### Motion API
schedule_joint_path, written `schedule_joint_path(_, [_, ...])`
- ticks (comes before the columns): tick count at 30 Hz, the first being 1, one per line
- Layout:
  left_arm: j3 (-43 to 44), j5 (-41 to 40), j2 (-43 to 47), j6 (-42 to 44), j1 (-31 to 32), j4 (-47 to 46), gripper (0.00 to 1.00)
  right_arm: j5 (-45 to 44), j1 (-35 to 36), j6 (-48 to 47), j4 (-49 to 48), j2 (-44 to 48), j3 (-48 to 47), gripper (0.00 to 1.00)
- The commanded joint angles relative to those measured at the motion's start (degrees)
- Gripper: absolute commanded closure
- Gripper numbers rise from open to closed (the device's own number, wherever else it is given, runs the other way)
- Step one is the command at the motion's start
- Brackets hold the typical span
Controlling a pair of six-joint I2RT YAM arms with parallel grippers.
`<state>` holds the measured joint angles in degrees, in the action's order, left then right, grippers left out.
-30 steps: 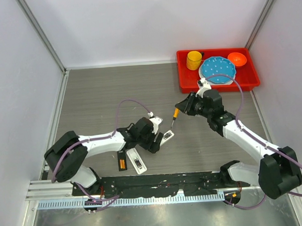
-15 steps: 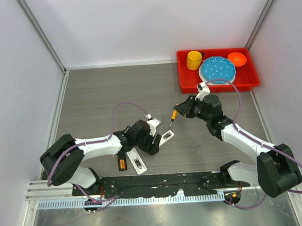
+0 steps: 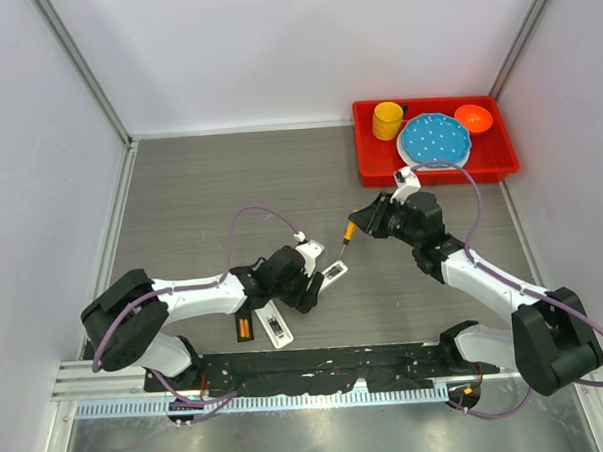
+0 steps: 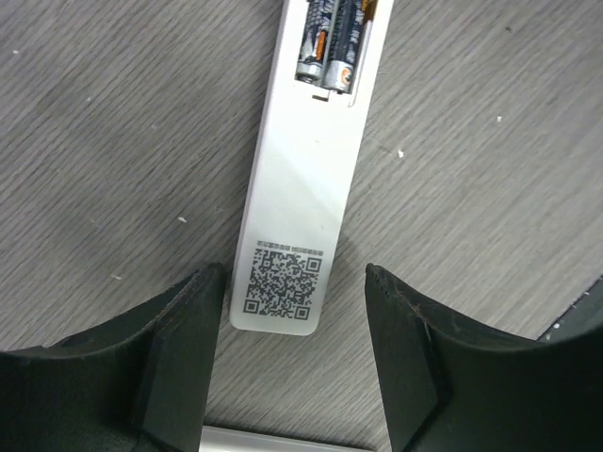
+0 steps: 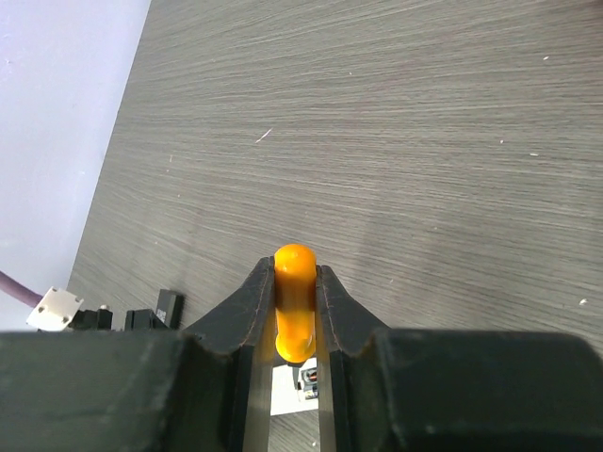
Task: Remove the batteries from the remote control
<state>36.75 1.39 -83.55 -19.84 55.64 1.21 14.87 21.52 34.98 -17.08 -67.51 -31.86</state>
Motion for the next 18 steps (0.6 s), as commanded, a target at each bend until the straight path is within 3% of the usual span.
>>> schedule_joint_path(1, [1.0, -6.2, -2.3, -1.3, 1.7, 6.7, 0.37, -1.8, -0.2, -1.9, -1.5, 2.0, 0.1, 0.99])
schedule_joint_path(5, [2.2, -8.9, -4.5, -1.7, 3.2, 7.8, 0.47, -2.4, -0.2, -1.9, -1.2, 2.8, 0.9, 0.99])
schedule_joint_path(10, [5.3, -9.7, -9.1, 0.2, 4.8, 8.4, 0.77, -4.0, -0.2, -2.6, -0.8, 3.7, 1.7, 0.99])
schedule_joint_path(18, [12.7, -6.4, -9.7, 6.8, 6.1, 6.8, 0.82, -7.7, -0.7, -3.5, 2.7, 6.3, 1.3, 0.99])
